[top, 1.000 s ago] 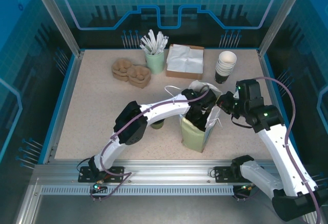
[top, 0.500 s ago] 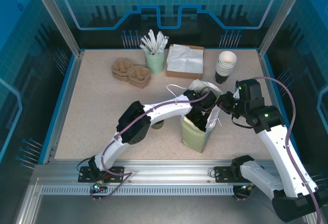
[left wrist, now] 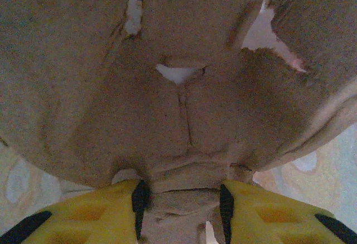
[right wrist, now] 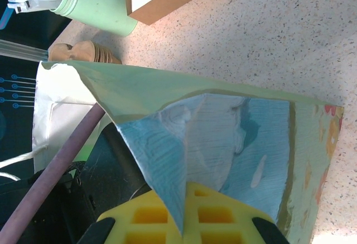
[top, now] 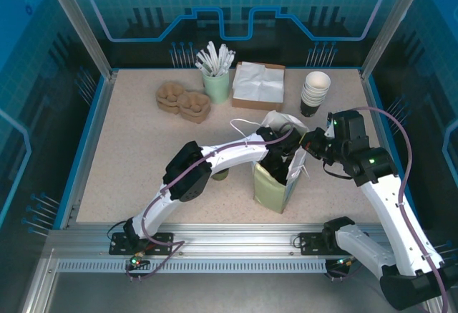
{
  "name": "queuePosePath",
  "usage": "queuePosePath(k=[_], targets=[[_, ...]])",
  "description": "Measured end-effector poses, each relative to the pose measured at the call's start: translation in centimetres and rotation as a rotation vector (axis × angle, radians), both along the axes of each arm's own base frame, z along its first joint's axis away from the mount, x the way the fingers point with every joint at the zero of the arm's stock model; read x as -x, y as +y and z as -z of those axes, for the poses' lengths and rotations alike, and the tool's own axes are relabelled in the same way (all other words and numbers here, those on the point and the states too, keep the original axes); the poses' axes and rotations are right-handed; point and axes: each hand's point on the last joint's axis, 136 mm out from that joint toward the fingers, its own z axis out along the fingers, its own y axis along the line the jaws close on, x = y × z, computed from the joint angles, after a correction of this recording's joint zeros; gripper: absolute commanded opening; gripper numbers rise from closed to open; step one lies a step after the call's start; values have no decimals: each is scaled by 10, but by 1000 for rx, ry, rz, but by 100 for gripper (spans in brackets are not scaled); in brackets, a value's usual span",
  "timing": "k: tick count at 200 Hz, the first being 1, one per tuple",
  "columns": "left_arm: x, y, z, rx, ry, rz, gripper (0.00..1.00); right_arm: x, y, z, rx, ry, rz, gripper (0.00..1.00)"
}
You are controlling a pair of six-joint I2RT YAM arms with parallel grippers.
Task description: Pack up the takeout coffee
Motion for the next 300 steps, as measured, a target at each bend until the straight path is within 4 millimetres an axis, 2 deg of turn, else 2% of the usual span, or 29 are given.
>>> queuePosePath(k=[22, 50, 83, 127, 166, 187, 218, 239, 252, 282, 300], targets=[[0, 0, -1, 0, 0, -2, 47, 0, 0, -1, 2, -2, -3, 0], [-1, 3, -4, -18, -13, -6, 48, 0, 0, -3, 6, -11, -8, 0], [-6, 10, -25, -40, -49, -15, 50, 1, -1, -14, 12, -48, -13, 0], [-18, 13, -77, 1, -128, -39, 51, -3, -3, -36, 21, -121, -10, 0], [-18, 3, -149, 125, -250, -38, 51, -9, -4, -26, 48, -87, -11, 0], [-19, 9, -161, 123, -271, -50, 51, -9, -4, -34, 50, -109, -16, 0], [-20, 10, -168, 129, -286, -54, 51, -9, -5, -35, 67, -120, -26, 0], [-21, 17, -182, 138, -319, -65, 51, -9, -4, -36, 72, -127, -40, 0], [-22, 22, -197, 155, -350, -74, 52, -10, -4, -36, 70, -129, -46, 0], [-18, 38, -251, 242, -441, -96, 53, -13, -5, -39, 61, -146, -52, 0], [-16, 47, -275, 279, -482, -111, 54, -16, -5, -42, 52, -155, -54, 0]])
